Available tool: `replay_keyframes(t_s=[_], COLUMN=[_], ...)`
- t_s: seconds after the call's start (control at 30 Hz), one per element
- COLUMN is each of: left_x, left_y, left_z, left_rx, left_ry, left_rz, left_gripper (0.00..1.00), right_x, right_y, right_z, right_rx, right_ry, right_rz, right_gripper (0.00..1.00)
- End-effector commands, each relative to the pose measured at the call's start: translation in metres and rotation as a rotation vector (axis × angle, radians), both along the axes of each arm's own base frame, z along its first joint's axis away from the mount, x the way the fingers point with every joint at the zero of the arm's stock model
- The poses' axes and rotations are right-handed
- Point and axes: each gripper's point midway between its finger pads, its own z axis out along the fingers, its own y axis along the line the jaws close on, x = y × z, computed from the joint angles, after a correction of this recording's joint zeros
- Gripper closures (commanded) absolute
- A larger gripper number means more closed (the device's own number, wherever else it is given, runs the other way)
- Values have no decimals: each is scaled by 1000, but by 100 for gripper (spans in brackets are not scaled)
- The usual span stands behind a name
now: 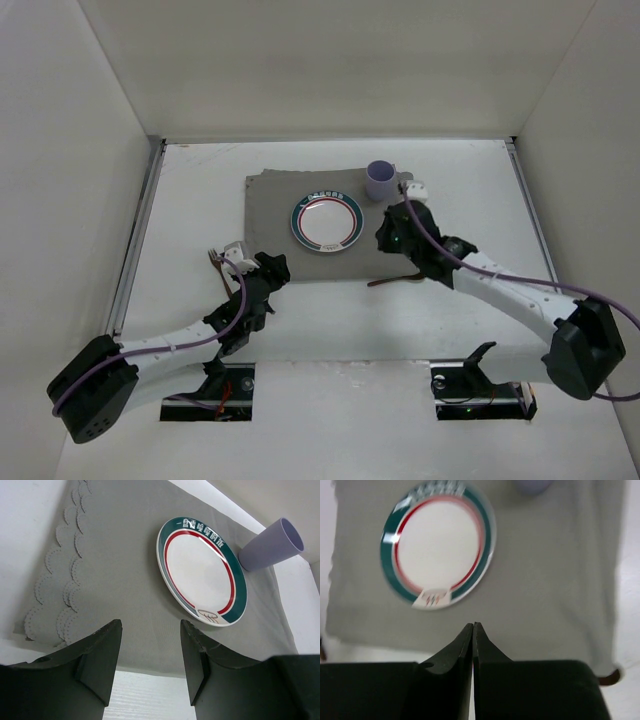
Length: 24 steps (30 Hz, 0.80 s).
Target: Set the dinner table for one person
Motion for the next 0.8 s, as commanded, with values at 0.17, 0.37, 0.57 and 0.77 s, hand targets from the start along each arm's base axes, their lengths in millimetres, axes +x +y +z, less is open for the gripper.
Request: replay_keyframes(t_s=[0.17,0.37,0.57,0.77], left_x=[5,4,3,3], left_y=[-7,-7,-4,-5], left_z=[28,26,28,28], left_rx=[-76,-76,-83,-85], left_ry=[-67,-62,-70,-71], left_rz=[2,-2,6,1], left_gripper=[52,52,52,52], right_x=[-39,-39,-50,-59], right_y=[36,41,46,44], right_z=[-60,-82,-94,-106], right_rx=[15,-11,-4,-3], right_ry=[142,183,215,248], right_rz=[74,81,101,111], right_gripper=[97,95,95,94])
